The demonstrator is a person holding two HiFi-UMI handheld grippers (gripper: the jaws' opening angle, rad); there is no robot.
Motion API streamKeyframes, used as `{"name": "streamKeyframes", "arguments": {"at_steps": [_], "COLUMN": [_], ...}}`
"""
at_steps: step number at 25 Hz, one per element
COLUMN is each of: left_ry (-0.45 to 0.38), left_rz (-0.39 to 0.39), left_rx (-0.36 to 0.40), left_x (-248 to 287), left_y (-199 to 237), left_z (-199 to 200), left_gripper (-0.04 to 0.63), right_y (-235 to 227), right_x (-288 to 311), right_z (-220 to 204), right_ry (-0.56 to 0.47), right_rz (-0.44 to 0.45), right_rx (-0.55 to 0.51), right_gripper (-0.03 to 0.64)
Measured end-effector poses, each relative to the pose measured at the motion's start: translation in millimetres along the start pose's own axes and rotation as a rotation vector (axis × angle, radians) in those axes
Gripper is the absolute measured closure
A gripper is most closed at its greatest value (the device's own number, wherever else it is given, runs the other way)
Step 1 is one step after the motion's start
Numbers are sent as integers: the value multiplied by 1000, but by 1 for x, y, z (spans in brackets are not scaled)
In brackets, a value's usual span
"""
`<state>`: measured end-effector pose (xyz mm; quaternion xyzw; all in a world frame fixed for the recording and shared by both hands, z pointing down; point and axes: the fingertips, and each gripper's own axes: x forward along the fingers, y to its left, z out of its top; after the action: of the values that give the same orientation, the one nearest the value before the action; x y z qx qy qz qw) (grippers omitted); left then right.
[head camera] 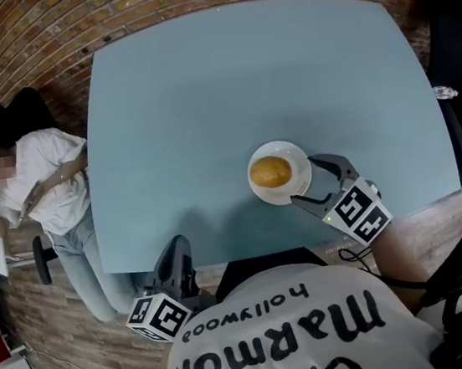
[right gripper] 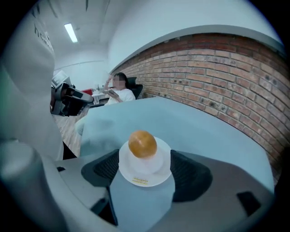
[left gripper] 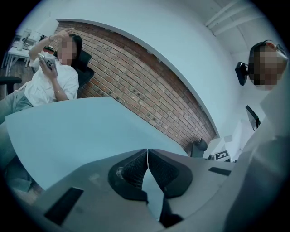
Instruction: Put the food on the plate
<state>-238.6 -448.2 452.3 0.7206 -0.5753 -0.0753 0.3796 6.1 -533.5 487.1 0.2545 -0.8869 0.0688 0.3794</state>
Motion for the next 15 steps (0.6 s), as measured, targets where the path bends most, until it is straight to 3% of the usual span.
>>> {"name": "streamKeyframes", "arguments": {"at_steps": [6, 10, 13, 15], "left_ry": [-14, -25, -28, -28], "left_rz": [-64, -88, -108, -118], "left_rx": [25, 53, 67, 81], "left_x": [-11, -21, -28, -33], "left_y": [-30, -48, -60, -68], "left_z": [-15, -25, -36, -44], "left_gripper": [586, 584, 584, 584], "right_y": [17, 30, 34, 37], "right_x": [-36, -61, -82, -95], "right_z": [-2, -21, -27, -35], "right_ry": [-117, -122, -173, -196], "right_rz": [-4, -6, -46, -59], "right_rx": [82, 117, 135, 156], "right_gripper": [264, 296, 475, 531]}}
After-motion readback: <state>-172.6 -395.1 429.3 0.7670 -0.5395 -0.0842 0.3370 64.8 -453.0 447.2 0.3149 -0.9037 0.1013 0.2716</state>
